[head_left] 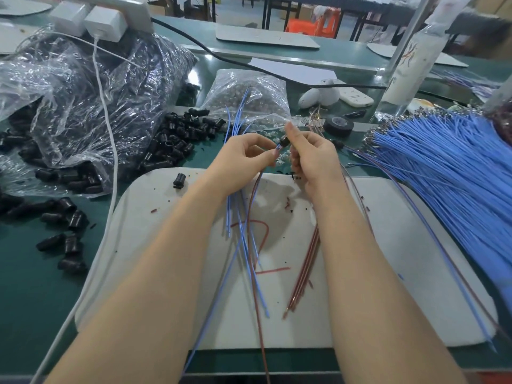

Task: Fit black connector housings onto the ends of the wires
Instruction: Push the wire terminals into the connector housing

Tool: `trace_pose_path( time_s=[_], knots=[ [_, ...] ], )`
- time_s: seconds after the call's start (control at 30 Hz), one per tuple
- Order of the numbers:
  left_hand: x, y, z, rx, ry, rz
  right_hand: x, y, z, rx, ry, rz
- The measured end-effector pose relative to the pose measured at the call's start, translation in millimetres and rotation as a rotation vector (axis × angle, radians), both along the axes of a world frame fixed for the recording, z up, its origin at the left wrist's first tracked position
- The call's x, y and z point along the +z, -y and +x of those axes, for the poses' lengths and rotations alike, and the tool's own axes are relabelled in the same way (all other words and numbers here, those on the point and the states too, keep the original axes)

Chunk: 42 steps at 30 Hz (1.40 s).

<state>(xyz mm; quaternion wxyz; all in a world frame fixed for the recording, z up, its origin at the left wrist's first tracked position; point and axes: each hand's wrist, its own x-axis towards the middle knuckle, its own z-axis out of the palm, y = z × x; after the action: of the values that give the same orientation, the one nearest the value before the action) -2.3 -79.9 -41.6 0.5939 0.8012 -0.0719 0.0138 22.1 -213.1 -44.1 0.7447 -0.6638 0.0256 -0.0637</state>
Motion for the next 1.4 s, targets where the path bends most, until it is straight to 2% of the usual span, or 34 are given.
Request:
trace_pose_path(
  time_s=[0.1, 0.23, 0.4, 0.5, 0.7, 0.83, 0.97, 1.1, 1.23, 1.4],
  knots=[
    [-0.1, 2.2, 0.4, 0.056, 0.052, -0.024, 0.4, -0.3, -1.0, 0.033, 0.031, -0.045],
    [-0.4, 3.6, 1.4, 0.098, 0.111, 0.043, 0.0, -1.9, -3.0, 0.065, 0.044, -0.110],
    [-5.1, 7.0, 1.7, 0.137, 0.242, 0.288, 1.1, -0.2, -1.9, 0.033, 0.077, -0.272],
    [-5.4, 8.6, 1.8, 0.183, 0.294, 0.353, 1.7, -0.2, -1.9, 0.004, 0.096, -0.381],
    [-2.4, 7.6, 1.3, 0.227, 0.292, 0.295, -2.2, -0.5, 0.2, -0.041, 0.083, -0.385],
    [-1.3, -1.3, 4.7, 0.338, 0.292, 0.212, -1.5, 12.3, 3.6, -0.185, 0.042, -0.249],
    [-9.2, 4.1, 4.4, 0.265, 0.290, 0.282, -0.8, 2.3, 1.7, -0.171, 0.110, -0.324],
    [-7.0, 10.1, 2.6, 0.198, 0.383, 0.284, -1.7, -2.2, -1.2, -0.175, 0.154, -0.425],
    [-6.7, 14.2, 0.2, 0.216, 0.329, 0.243, 1.2, -8.9, -7.2, -0.138, 0.201, -0.542],
    [-5.2, 10.9, 0.8, 0.244, 0.265, 0.159, 7.1, -12.8, -12.1, -0.088, 0.271, -0.585]
  ],
)
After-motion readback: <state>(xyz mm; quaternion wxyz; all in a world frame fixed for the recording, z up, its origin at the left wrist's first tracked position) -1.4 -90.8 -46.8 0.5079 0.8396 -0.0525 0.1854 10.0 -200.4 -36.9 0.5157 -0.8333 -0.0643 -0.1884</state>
